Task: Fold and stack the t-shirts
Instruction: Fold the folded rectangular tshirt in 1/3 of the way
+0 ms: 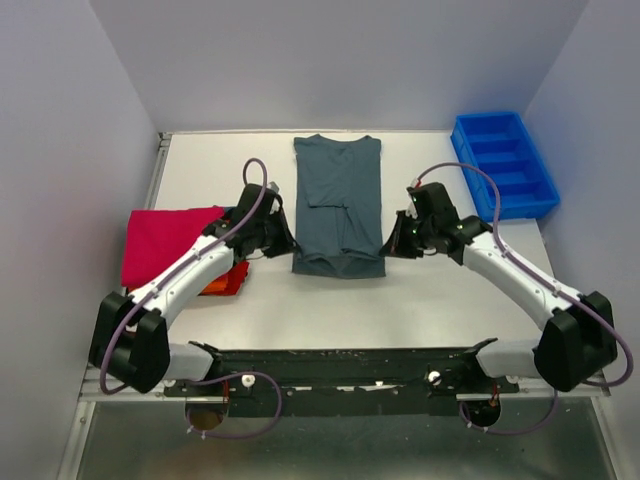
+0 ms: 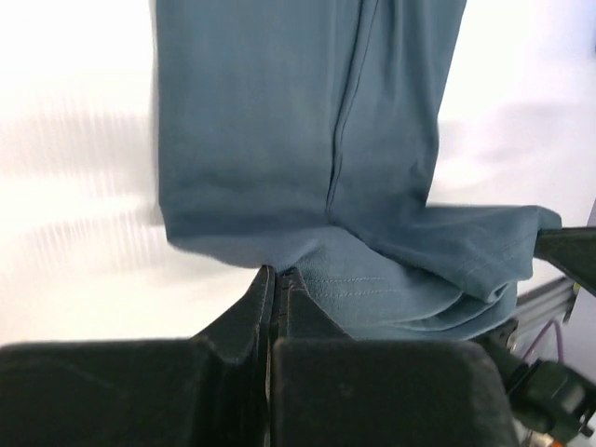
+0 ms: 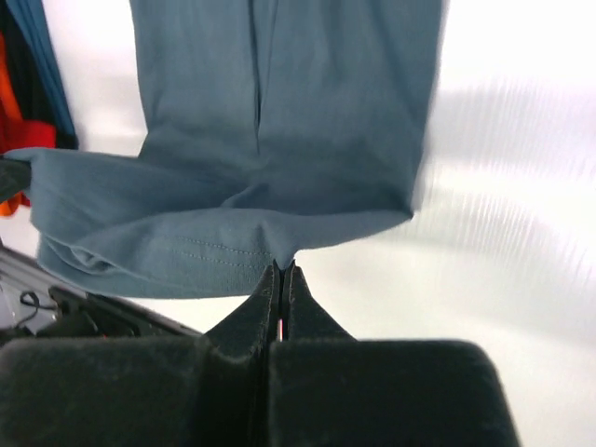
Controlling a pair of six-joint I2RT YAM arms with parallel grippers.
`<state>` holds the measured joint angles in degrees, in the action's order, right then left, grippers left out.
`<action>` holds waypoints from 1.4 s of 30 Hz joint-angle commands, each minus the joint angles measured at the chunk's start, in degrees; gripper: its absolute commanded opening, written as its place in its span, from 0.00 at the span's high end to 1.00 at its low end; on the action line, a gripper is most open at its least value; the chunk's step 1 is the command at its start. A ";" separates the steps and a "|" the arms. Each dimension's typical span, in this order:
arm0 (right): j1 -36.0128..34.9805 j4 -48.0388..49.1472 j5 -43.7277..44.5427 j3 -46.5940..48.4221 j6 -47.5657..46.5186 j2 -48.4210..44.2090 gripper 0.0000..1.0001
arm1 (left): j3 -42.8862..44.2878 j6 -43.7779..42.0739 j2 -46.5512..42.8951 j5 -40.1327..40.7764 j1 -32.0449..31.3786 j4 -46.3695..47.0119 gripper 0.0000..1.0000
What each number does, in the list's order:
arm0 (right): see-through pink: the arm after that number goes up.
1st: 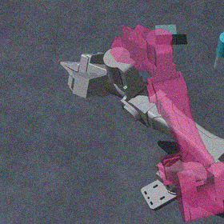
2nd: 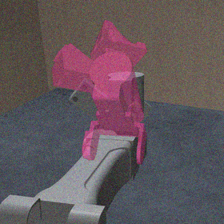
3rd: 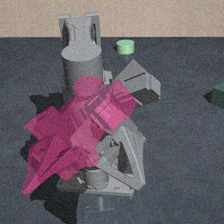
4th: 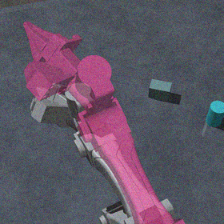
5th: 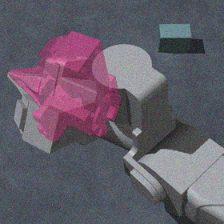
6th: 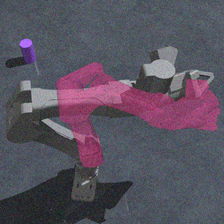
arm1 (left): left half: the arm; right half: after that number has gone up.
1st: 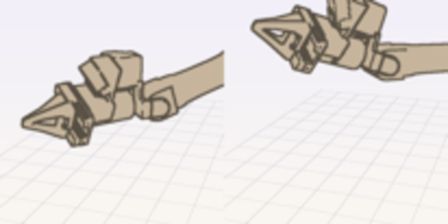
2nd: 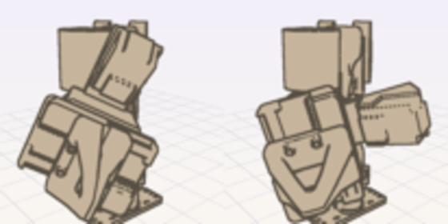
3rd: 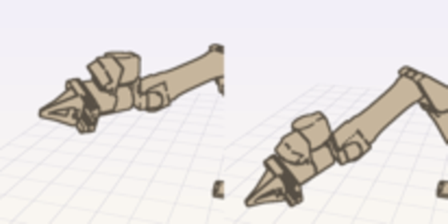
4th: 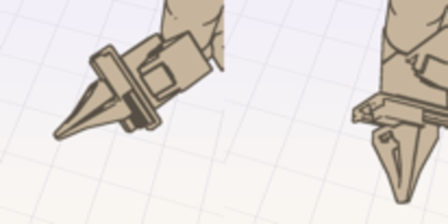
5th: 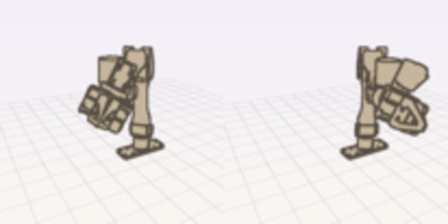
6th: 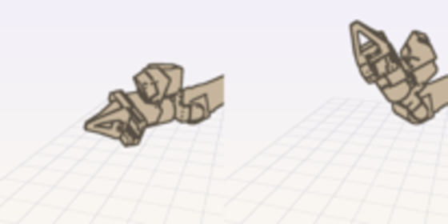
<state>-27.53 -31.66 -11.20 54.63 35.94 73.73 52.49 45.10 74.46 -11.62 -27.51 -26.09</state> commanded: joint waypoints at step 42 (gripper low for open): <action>13.82 -4.46 -5.59 43.90 -6.76 43.17 0.23 | 29.09 2.80 37.61 -4.91 12.30 17.46 0.01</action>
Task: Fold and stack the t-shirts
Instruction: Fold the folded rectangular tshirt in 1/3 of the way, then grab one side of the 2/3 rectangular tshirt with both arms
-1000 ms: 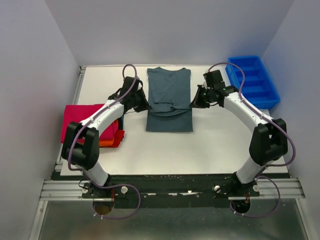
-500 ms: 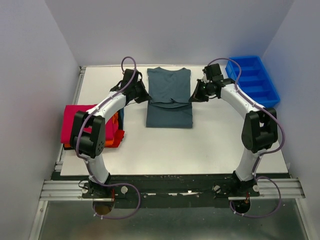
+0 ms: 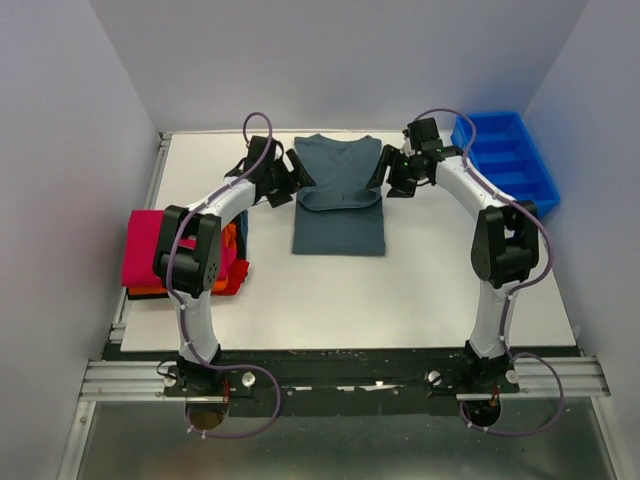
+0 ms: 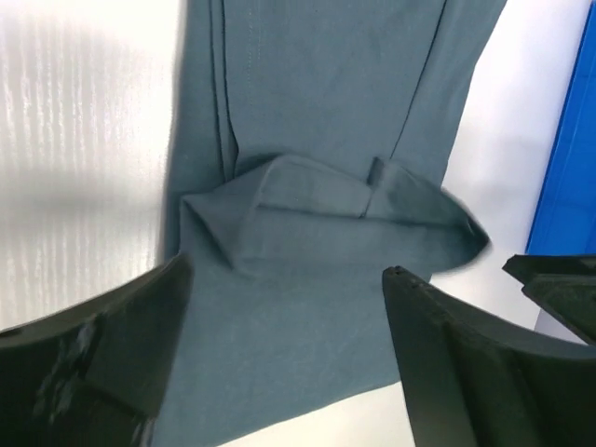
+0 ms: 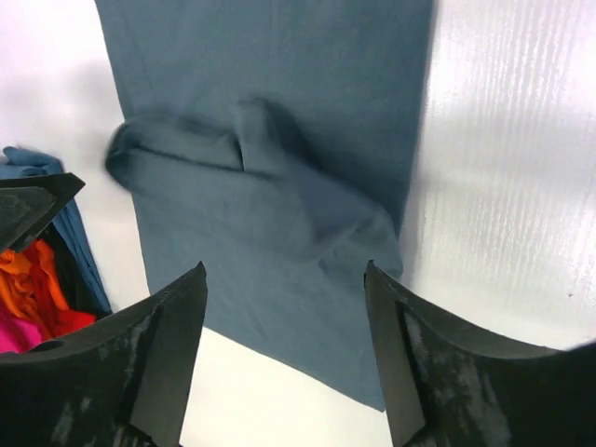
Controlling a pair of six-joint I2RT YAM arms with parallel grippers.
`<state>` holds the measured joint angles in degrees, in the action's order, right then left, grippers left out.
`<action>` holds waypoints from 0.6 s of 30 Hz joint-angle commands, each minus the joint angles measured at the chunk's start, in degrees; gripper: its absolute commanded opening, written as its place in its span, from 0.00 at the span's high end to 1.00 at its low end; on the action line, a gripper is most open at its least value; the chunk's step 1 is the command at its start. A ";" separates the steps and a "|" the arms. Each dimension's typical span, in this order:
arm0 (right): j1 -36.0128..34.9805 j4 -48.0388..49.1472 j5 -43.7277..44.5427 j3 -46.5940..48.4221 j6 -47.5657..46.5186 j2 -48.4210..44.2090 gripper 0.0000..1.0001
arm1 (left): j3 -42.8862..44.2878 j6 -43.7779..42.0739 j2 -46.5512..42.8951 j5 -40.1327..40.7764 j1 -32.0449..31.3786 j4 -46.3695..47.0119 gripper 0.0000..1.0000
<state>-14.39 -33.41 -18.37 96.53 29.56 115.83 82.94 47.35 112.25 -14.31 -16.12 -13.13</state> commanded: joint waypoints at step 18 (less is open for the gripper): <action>-1.25 13.81 -2.63 -34.91 -0.47 -13.88 0.53 | -30.29 -2.96 -16.36 0.16 -2.78 7.77 0.32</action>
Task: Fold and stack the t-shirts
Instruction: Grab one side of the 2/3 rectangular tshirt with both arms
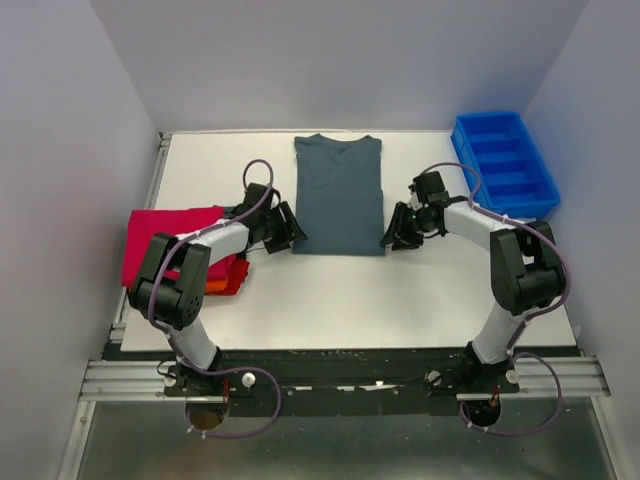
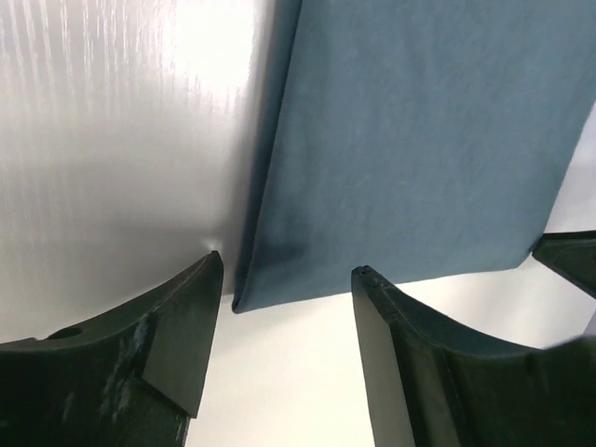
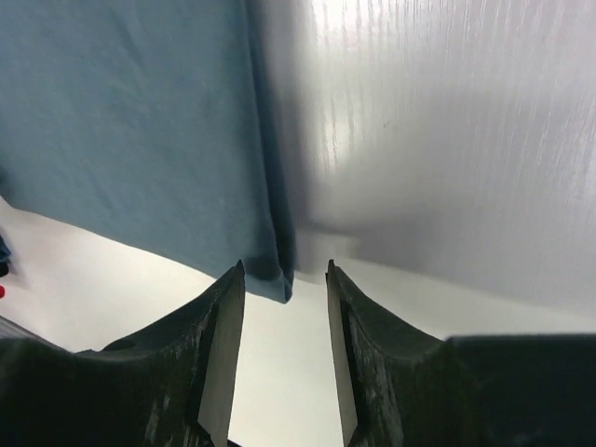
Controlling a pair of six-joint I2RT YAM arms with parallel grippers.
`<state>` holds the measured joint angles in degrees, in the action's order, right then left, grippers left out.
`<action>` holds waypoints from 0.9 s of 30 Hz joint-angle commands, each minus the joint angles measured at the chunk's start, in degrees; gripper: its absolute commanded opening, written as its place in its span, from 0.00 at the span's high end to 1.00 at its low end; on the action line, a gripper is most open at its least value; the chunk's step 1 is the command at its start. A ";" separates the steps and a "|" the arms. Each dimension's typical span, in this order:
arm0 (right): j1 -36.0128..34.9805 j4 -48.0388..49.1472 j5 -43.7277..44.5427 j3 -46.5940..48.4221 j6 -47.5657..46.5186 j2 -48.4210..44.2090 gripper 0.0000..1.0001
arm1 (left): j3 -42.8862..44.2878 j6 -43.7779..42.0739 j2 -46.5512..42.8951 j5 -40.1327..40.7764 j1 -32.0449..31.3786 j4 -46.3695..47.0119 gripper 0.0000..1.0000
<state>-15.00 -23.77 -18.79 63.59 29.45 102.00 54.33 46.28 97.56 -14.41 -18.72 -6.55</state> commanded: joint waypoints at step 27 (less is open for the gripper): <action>-2.13 5.75 -2.92 -7.96 0.96 -0.30 0.61 | -6.34 -3.83 1.23 -0.61 -0.26 1.36 0.53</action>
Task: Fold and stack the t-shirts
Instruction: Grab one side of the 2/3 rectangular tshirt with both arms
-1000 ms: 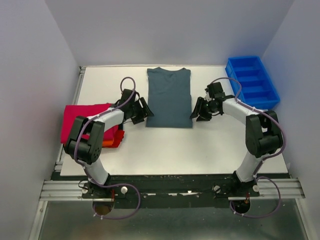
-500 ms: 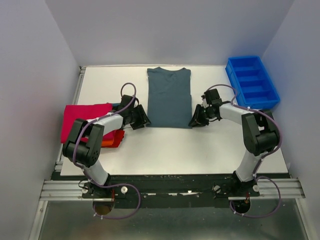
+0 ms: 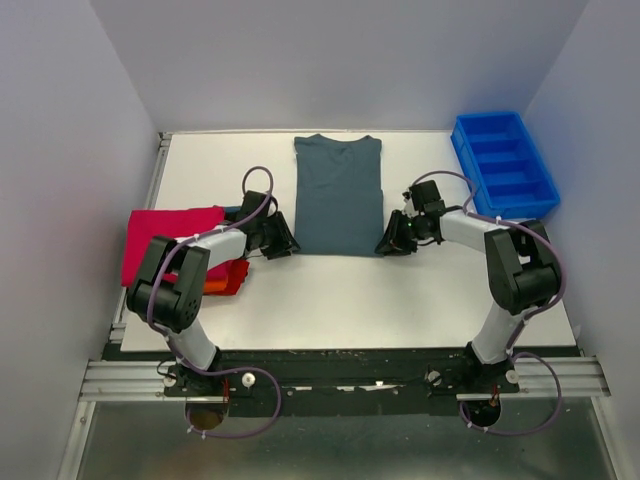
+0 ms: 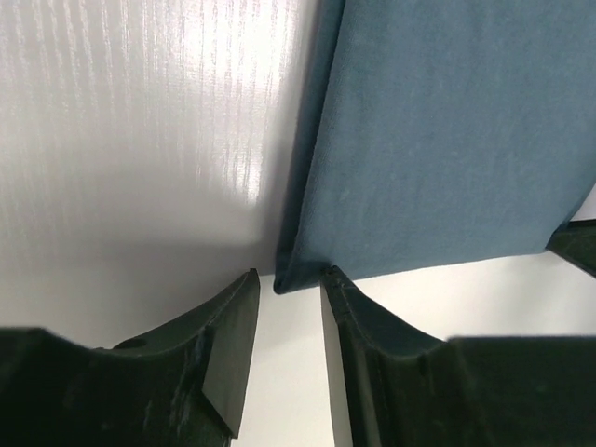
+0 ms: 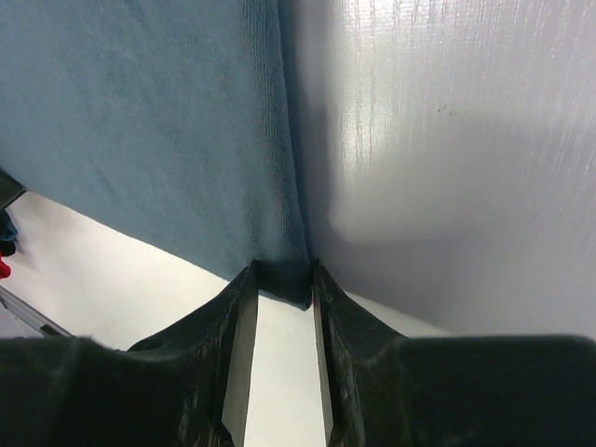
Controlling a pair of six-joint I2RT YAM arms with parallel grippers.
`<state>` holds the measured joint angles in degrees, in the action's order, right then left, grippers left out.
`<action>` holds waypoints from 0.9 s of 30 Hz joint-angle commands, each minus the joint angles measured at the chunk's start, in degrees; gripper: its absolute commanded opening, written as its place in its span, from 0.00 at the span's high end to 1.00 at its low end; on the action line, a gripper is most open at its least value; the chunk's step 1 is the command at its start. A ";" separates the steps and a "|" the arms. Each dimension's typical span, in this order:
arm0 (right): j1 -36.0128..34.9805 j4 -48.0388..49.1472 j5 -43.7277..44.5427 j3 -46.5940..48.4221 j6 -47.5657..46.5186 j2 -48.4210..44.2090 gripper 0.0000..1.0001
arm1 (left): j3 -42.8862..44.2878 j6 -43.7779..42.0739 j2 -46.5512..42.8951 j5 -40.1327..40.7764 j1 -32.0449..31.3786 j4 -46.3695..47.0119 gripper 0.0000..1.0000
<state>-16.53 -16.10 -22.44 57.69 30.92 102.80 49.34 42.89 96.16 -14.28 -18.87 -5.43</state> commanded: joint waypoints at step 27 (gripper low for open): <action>-1.83 -9.91 0.47 -11.36 -2.53 -23.77 0.99 | -7.32 -2.12 -20.55 6.64 -7.93 -11.53 1.00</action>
<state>-17.72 -20.21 -21.10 50.43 29.36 85.93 45.45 41.15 83.96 -11.68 -24.32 -10.17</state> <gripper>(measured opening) 0.013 0.025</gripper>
